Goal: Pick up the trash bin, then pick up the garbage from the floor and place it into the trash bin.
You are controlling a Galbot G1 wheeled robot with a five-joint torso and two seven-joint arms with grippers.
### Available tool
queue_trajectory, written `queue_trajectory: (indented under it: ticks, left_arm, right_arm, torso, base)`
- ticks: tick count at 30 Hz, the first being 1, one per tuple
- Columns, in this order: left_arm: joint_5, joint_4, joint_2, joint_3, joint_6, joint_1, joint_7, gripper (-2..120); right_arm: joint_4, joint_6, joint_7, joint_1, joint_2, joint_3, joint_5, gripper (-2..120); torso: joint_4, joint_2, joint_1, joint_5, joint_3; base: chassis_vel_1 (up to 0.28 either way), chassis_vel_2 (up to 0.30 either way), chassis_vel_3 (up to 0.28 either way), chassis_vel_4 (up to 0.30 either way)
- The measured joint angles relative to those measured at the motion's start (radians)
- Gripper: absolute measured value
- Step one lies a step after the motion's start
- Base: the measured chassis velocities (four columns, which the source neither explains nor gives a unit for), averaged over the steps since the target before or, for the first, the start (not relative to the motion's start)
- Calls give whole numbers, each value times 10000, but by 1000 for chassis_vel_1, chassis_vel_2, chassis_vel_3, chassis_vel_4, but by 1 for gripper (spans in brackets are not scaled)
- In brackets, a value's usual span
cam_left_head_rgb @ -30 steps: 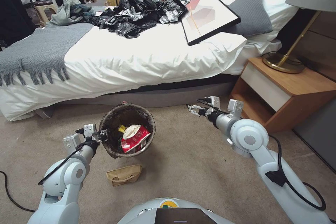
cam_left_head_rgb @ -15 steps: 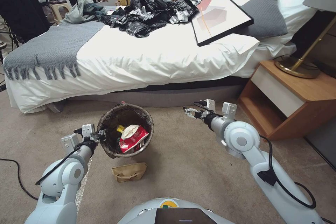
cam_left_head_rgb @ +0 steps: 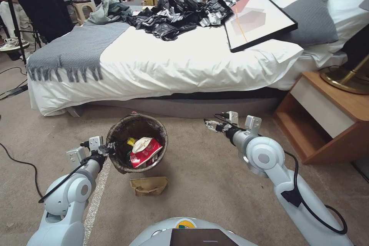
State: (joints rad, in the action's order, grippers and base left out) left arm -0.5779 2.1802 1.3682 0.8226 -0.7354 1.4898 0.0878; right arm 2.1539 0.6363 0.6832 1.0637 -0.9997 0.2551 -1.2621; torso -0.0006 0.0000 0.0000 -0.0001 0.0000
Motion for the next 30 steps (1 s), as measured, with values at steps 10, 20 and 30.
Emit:
queue_trajectory:
  ticks: [10, 20, 30]
  left_arm:
    - [-321, 14, 135, 70, 0, 3, 162, 0]
    - [-279, -51, 134, 86, 0, -25, 149, 0]
    - [-260, -164, 131, 56, 0, -76, 97, 0]
  right_arm:
    - [-107, 20, 26, -169, 73, -473, 147, 100]
    - [-204, 23, 26, -200, 100, -532, 200, 100]
    - [-359, 24, 9, -240, 88, -601, 262, 100]
  torso:
    - [0, 0, 0, 1, 0]
    - [2, 0, 0, 1, 0]
    - [0, 0, 0, 1, 0]
  base:
    - [26, 19, 18, 21]
    - [65, 57, 68, 68]
    - [57, 57, 63, 64]
